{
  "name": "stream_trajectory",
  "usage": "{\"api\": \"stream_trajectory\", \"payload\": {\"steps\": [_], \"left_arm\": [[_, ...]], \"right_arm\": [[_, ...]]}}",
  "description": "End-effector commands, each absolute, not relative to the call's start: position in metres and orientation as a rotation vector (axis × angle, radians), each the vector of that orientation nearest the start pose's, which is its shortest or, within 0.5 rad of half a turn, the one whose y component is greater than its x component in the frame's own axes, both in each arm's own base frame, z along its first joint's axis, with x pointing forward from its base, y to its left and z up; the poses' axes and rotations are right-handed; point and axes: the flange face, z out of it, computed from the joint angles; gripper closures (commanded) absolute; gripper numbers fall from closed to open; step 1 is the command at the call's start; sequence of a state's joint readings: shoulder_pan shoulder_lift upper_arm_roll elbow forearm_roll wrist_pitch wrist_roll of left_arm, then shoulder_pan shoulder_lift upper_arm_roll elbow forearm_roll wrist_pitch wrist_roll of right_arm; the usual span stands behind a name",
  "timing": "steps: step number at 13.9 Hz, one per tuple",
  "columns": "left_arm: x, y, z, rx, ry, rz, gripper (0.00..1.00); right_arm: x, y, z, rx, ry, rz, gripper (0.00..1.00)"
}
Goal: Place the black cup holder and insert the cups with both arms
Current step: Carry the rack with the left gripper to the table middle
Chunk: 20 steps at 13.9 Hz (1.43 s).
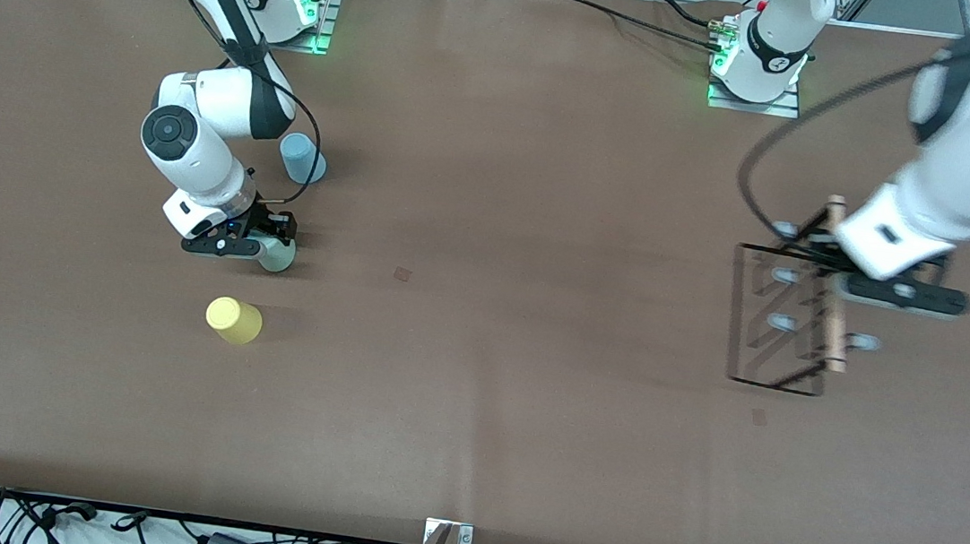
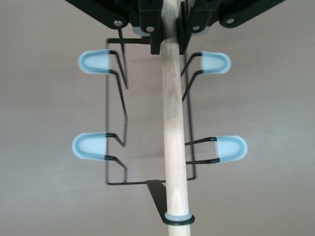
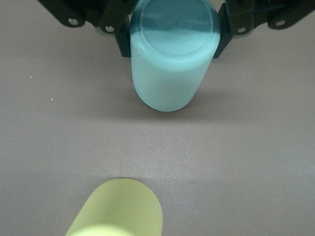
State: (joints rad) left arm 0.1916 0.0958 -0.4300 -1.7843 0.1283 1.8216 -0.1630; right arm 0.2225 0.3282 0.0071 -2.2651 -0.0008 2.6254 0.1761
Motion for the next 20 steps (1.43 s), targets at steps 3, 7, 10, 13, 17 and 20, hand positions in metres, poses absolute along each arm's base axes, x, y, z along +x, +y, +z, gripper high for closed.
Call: {"api": "stream_trajectory", "payload": {"steps": [3,7,10,13,17,20], "left_arm": [[0.552,-0.235,0.477,-3.092,0.041,0.055,0.99],[0.524,-0.326,0.438,-3.126,-0.090,0.092,0.99],[0.530,-0.372,0.424,-3.202,-0.052,0.090,0.99],[0.520,-0.403,0.402,-3.222,0.020,0.134,0.99],[0.509,-0.421,0.377,-3.214,0.070,0.206,0.99],[0.506,-0.426,0.367,-3.207,0.038,0.233,0.99]], "right_arm": [[0.529,0.116,0.235,-3.129,-0.179,-0.086,0.86],[0.538,0.077,0.258,-3.133,-0.355,-0.093,0.86],[0.548,0.072,0.278,-3.135,-0.373,-0.045,0.86],[0.561,0.072,0.318,-3.136,-0.379,0.042,0.86],[0.564,0.075,0.376,-3.131,-0.391,0.113,0.86],[0.560,0.082,0.411,-3.124,-0.410,0.164,0.86]]}}
